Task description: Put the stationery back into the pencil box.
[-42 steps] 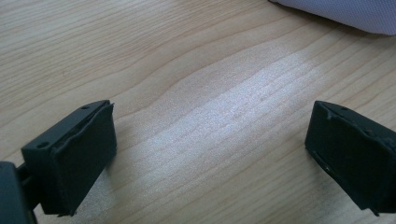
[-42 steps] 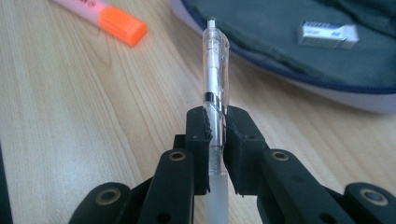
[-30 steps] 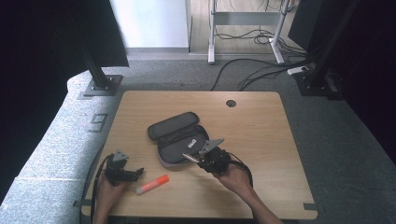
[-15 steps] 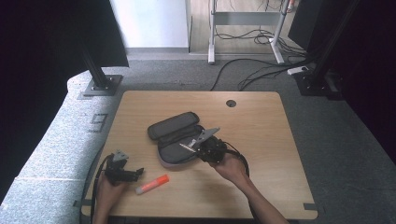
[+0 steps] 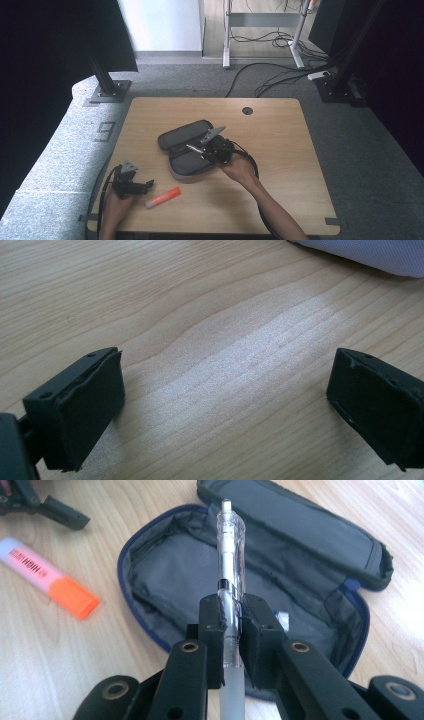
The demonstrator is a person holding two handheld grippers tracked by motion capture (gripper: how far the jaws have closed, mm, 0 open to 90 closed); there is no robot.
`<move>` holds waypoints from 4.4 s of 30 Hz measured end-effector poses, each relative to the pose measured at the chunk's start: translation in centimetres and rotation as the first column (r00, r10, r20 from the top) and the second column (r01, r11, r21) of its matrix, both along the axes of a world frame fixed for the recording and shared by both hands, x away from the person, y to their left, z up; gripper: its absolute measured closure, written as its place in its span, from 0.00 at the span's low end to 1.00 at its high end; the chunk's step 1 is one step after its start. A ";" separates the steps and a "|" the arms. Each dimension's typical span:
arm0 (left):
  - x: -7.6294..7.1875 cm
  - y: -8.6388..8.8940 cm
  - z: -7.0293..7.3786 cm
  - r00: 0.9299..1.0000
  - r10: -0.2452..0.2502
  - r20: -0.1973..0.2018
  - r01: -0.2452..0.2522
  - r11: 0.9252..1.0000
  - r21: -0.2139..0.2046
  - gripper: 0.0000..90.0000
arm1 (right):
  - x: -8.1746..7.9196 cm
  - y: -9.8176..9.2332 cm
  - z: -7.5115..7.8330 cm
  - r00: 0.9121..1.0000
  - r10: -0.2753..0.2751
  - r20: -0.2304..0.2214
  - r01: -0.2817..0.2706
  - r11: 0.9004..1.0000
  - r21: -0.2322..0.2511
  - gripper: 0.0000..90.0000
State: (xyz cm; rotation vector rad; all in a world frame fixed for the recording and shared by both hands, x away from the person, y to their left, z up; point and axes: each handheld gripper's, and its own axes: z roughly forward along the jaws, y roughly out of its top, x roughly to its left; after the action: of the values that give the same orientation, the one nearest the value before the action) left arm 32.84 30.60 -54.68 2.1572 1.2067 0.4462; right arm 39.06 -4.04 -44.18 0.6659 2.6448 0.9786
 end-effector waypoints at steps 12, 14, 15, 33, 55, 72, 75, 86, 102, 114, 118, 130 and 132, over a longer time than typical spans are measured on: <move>0.0 0.0 0.0 1.000 0.000 0.001 0.000 1.000 0.000 0.02 | 2.3 2.1 -1.2 1.000 0.014 -0.001 -0.014 1.000 -0.013 0.87; 0.0 0.0 0.0 1.000 0.001 0.001 -0.001 1.000 -0.001 0.02 | 2.6 2.4 -1.6 1.000 0.012 0.005 -0.012 1.000 -0.023 0.87; 0.0 0.0 0.0 1.000 0.001 0.001 -0.001 1.000 -0.001 0.02 | 2.8 2.6 -1.8 1.000 0.014 0.002 -0.014 1.000 -0.026 0.87; 0.0 0.0 0.0 1.000 0.000 0.000 0.000 1.000 -0.001 0.02 | 4.3 4.1 -5.4 1.000 0.014 -0.017 -0.015 0.997 -0.082 0.87; 0.0 0.0 0.0 1.000 0.000 0.001 0.000 1.000 -0.001 0.02 | 3.8 4.3 -5.6 1.000 0.014 -0.008 -0.015 0.995 -0.101 0.56; 0.0 0.0 0.0 1.000 -0.001 -0.001 0.001 1.000 -0.001 0.02 | 2.6 2.9 -2.5 1.000 -0.002 0.002 0.002 0.998 -0.058 0.14; 0.0 0.0 0.0 1.000 -0.001 -0.001 0.001 1.000 -0.001 0.02 | 2.3 2.6 -2.4 1.000 -0.004 -0.001 0.004 0.998 -0.060 0.11; 0.0 0.0 0.0 1.000 -0.001 -0.001 0.001 1.000 -0.001 0.02 | 1.0 1.0 -1.5 0.999 -0.025 0.022 0.025 1.000 0.003 0.00; 0.0 0.0 0.0 1.000 0.000 0.000 0.000 1.000 -0.001 0.02 | -1.3 -3.3 -0.4 0.994 -0.061 0.086 0.060 0.998 0.022 0.00; 0.0 0.0 0.0 1.000 0.000 0.000 0.000 1.000 -0.002 0.02 | -2.7 -7.7 -1.9 0.984 -0.157 0.086 0.153 0.987 0.050 0.00; 0.0 0.0 0.0 1.000 0.000 0.000 0.000 1.000 -0.002 0.02 | -3.2 -9.2 -2.7 0.980 -0.185 0.074 0.179 0.980 0.081 0.00; 0.0 0.0 0.0 1.000 0.001 0.001 -0.001 1.000 -0.001 0.02 | -4.7 -12.7 -5.5 0.965 -0.255 0.066 0.248 0.964 0.094 0.00; 0.0 0.0 0.0 1.000 0.001 0.001 -0.001 1.000 -0.001 0.02 | -4.9 -13.2 -6.1 0.962 -0.266 0.067 0.259 0.961 0.095 0.00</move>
State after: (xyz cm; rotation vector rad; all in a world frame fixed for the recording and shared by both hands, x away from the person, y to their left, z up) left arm 32.84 30.59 -54.69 2.1552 1.2073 0.4467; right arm 34.14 -17.24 -50.28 0.9490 2.3790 1.0196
